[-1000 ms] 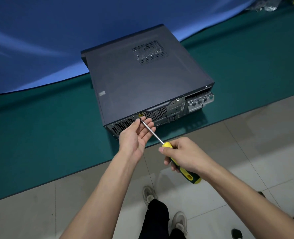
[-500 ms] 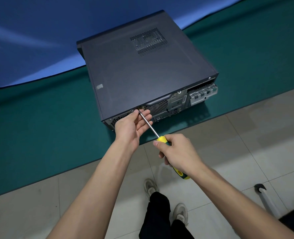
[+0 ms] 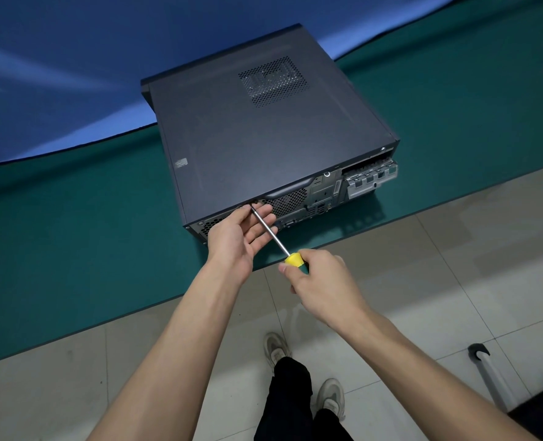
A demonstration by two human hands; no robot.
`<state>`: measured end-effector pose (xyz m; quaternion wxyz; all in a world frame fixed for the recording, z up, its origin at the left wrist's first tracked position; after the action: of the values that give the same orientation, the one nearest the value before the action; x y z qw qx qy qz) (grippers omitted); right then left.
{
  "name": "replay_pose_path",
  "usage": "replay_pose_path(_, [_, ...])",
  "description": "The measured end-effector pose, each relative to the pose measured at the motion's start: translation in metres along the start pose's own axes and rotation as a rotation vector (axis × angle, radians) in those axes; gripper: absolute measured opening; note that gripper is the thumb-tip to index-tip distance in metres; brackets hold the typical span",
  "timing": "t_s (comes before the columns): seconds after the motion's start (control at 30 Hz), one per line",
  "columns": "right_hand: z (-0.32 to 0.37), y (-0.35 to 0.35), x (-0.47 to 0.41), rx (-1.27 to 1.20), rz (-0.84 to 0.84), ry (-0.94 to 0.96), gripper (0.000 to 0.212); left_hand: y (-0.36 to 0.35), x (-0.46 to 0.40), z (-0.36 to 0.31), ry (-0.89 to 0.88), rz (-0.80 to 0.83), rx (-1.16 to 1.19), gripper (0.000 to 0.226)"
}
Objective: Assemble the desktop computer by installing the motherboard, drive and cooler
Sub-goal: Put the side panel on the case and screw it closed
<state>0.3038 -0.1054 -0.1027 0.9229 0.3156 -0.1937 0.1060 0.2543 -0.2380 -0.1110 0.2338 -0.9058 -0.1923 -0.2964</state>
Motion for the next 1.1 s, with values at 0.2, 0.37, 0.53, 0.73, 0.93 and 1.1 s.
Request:
replay_pose_path(0.2, [0.007,-0.003,0.002,-0.07,0.047,-0.044,0.03,0.001,0.0,0.0,0.018,-0.002,0.028,0.021])
replay_pose_path(0.37, [0.02,-0.012,0.009,-0.703,0.329,-0.278,0.024,0.0,0.001,0.0,0.049,0.008,0.011,0.023])
replay_pose_path(0.53, [0.029,-0.016,0.015,-1.28,0.651,-0.423,0.04,0.003,0.006,-0.006,0.149,0.148,-0.17,0.027])
replay_pose_path(0.73, [0.019,-0.023,0.02,-1.037,0.574,-0.445,0.037,0.005,0.004,-0.018,0.042,0.068,-0.418,0.013])
replay_pose_path(0.93, [0.009,-0.031,0.018,-1.146,0.419,-0.423,0.027,0.01,0.0,-0.013,0.021,0.111,-0.456,0.017])
replay_pose_path(1.1, [0.007,-0.031,0.021,-1.259,0.659,-0.434,0.061,0.006,0.003,-0.017,0.114,0.232,-0.474,0.015])
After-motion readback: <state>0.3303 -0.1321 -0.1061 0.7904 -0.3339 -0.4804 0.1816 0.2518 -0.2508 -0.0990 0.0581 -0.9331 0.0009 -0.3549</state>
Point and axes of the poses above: each hand's wrist, its own x-axis away from the middle knuckle, its own y-axis out of the back of the hand, z = x × y, the point moved 4 cm from there along -x, towards the middle knuckle, and after that the axes turned 1 degree about -y, right-handed, at the moved point
